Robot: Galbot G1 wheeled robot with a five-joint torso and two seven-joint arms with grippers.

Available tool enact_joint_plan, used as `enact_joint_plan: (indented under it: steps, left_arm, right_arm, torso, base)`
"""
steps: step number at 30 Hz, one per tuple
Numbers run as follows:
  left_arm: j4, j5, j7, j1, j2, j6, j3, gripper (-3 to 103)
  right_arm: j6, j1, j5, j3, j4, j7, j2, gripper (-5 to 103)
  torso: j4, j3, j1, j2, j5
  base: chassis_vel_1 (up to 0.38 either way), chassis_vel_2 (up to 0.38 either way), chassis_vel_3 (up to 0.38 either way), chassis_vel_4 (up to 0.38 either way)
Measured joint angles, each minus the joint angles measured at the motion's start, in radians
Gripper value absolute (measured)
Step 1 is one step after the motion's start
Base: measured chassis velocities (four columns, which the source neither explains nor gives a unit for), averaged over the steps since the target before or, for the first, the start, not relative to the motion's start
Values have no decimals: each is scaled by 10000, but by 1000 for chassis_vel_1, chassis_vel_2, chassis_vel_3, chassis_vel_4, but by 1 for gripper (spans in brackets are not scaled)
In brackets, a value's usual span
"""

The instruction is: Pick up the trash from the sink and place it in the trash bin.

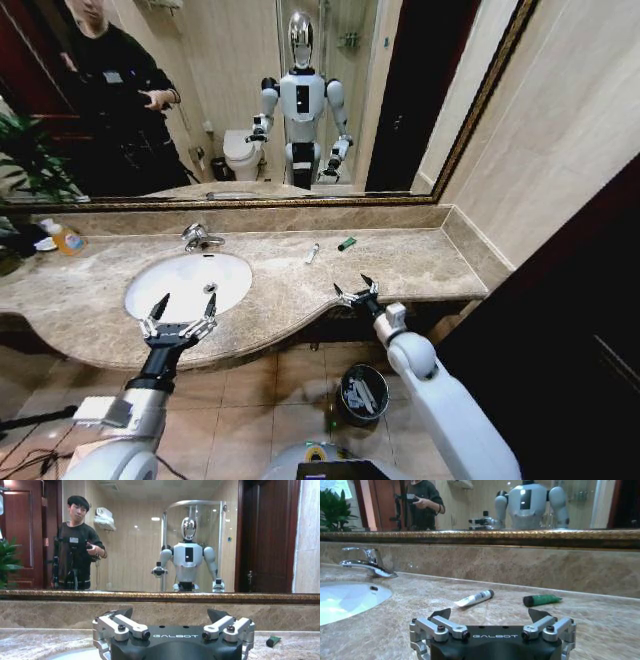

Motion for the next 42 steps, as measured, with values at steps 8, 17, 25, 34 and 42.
enact_joint_plan:
  steps: [8, 17, 25, 34, 42]
  left_arm:
    - [0, 0, 0, 0, 0, 0, 0, 100]
    - [0, 0, 0, 0, 0, 0, 0, 100]
    - [0, 0, 1, 0, 0, 0, 0, 100]
    - [0, 0, 1, 0, 0, 0, 0, 100]
    - [0, 0, 0, 1, 0, 0, 0, 100]
  right_arm:
    - [-152, 1693, 105, -985, -1458, 418, 487, 100]
    - [-259, 3450, 301, -1435, -3121, 1071, 648, 100]
    - [-1222, 4677, 1357, -1587, -4463, 2582, 1386, 100]
    - [-1397, 5492, 1851, -1410, -5716, 3439, 2030, 100]
    - [-1371, 6198, 1327, -1157, -6942, 4156, 2467, 100]
  torso:
    - [1, -1, 0, 0, 0]
    - [0, -1, 0, 0, -2]
    - [0, -1, 0, 0, -1]
    - [1, -1, -1, 0, -1]
    - [0, -1, 0, 1, -1]
  base:
    - [0, 0, 0, 0]
    - [0, 0, 0, 0]
    - [0, 0, 0, 0]
    - [0, 0, 0, 0]
    - [0, 0, 0, 0]
